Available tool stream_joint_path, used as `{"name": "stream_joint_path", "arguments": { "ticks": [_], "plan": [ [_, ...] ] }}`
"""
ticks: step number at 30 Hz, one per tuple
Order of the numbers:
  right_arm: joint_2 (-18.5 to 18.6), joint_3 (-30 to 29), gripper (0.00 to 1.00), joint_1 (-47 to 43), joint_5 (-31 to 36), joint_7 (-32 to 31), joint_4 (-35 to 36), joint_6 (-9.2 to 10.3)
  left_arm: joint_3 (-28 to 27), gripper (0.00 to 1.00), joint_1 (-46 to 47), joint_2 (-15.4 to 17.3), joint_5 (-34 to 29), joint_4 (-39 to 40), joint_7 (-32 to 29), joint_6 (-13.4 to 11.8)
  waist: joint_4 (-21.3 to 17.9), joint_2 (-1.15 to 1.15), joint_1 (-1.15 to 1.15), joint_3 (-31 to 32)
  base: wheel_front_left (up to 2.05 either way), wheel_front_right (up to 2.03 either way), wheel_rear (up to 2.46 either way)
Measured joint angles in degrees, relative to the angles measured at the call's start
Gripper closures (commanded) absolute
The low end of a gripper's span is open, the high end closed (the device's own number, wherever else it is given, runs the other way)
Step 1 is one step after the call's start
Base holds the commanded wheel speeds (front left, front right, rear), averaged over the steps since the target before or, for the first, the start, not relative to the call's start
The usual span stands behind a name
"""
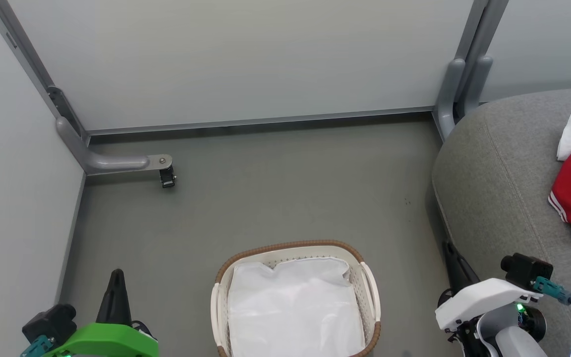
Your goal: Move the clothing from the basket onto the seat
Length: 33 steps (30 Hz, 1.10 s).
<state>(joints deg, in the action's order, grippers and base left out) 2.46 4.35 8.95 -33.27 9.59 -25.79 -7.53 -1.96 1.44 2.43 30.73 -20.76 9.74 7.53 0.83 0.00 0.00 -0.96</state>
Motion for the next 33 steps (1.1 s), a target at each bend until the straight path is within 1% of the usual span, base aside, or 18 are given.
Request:
{"name": "stream_joint_path", "arguments": {
  "ticks": [18, 33],
  "plan": [
    [0.0, -2.6, 1.0, -0.4, -14.5, -3.9, 2.9, 0.0, -1.2, 1.0, 0.7, 0.0, 15.3, 1.7, -4.0, 0.0, -0.1, 0.0, 0.0, 0.1, 0.0, 0.0, 0.0],
    [0.1, -4.5, 1.0, -1.1, -24.6, -6.6, 4.9, 0.01, -1.9, 1.0, 1.6, 0.0, 25.8, 2.7, -6.7, 0.0, -0.3, 0.0, 0.0, 0.2, 0.0, 0.0, 0.0]
  ]
}}
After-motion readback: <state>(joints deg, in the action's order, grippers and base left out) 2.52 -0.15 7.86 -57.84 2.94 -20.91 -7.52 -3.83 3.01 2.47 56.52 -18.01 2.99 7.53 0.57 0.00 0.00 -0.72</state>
